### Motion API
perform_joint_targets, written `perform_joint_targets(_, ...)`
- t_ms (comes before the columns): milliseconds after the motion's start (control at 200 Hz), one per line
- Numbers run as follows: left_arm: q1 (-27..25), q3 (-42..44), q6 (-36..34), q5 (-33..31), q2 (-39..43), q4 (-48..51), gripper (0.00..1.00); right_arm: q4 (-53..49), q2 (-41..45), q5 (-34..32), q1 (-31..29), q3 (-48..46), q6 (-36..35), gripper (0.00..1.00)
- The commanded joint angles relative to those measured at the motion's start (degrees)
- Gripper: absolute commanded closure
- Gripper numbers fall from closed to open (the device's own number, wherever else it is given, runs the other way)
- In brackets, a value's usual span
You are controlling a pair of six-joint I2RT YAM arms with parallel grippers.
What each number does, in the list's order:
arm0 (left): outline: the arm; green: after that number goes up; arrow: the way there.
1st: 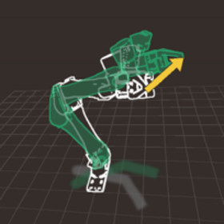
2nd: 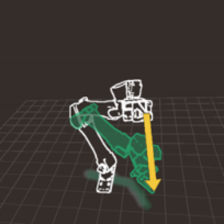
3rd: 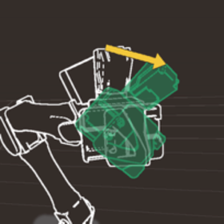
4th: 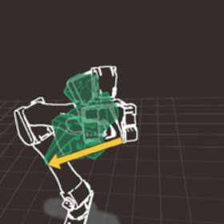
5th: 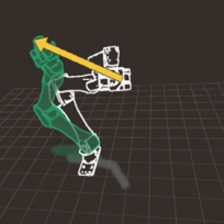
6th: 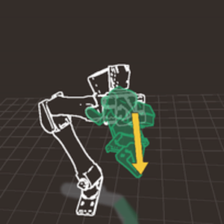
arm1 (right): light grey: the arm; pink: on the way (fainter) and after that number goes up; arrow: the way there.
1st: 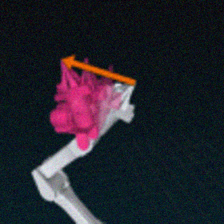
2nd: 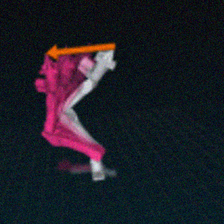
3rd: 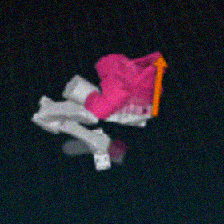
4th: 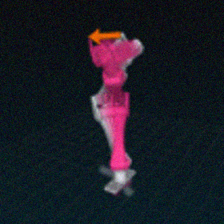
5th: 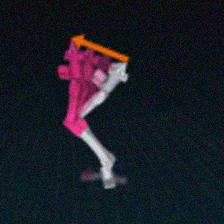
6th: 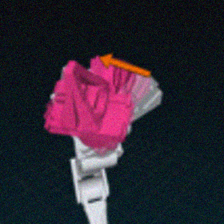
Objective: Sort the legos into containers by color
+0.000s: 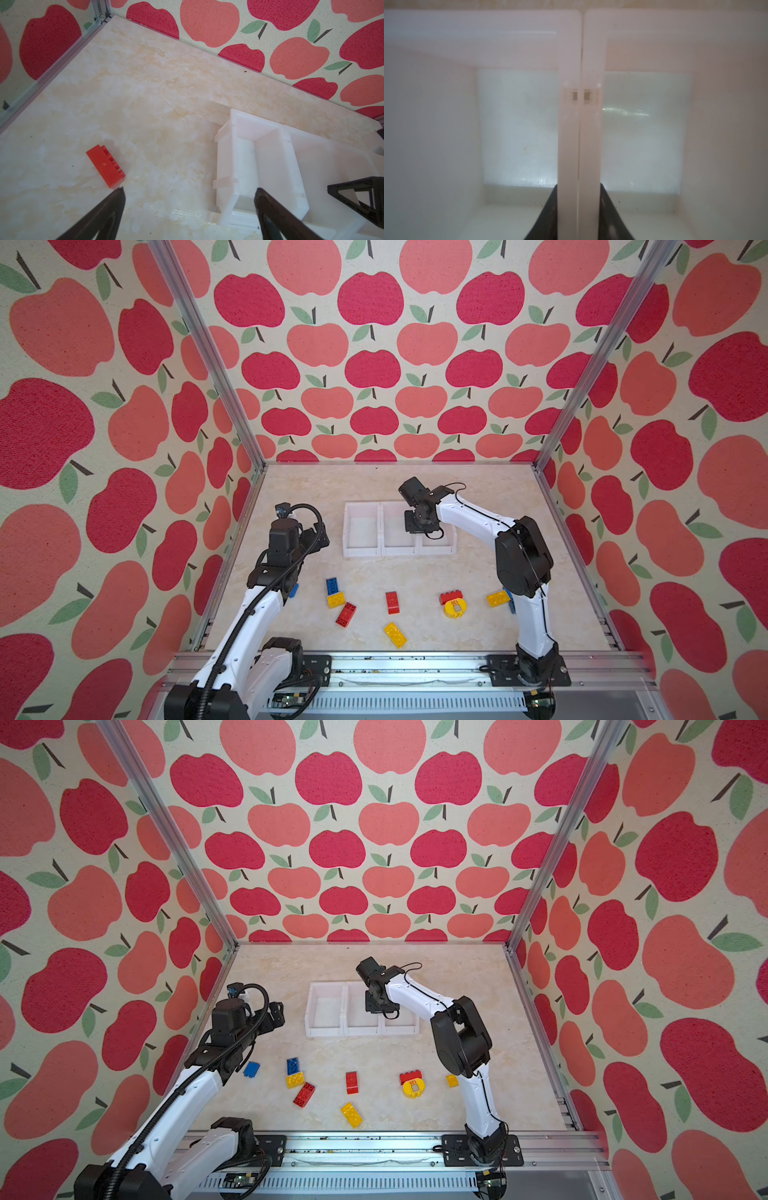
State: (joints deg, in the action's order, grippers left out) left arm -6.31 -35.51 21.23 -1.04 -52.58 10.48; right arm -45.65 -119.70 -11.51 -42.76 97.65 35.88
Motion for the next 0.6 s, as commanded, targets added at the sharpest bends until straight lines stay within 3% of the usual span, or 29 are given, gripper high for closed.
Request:
perform_joint_targets(0, -0.05, 0.14, 2.42, -0.01, 1.70, 6.29, 0.01, -4.88, 0.33, 0.36, -0.57, -0.22, 1.39, 0.56)
perform_joint_targets(250, 0.01, -3.00, 3.20, 1.31, 0.93, 11.39, 0.01, -5.62, 6.18, -1.67, -0.52, -2.12, 2.77, 0.31)
perform_joint_targets(595, -0.02, -3.62, 4.51, 5.93, -0.18, 12.99, 0.01, -11.83, 25.72, -4.23, -0.24, -17.46, 13.54, 0.19)
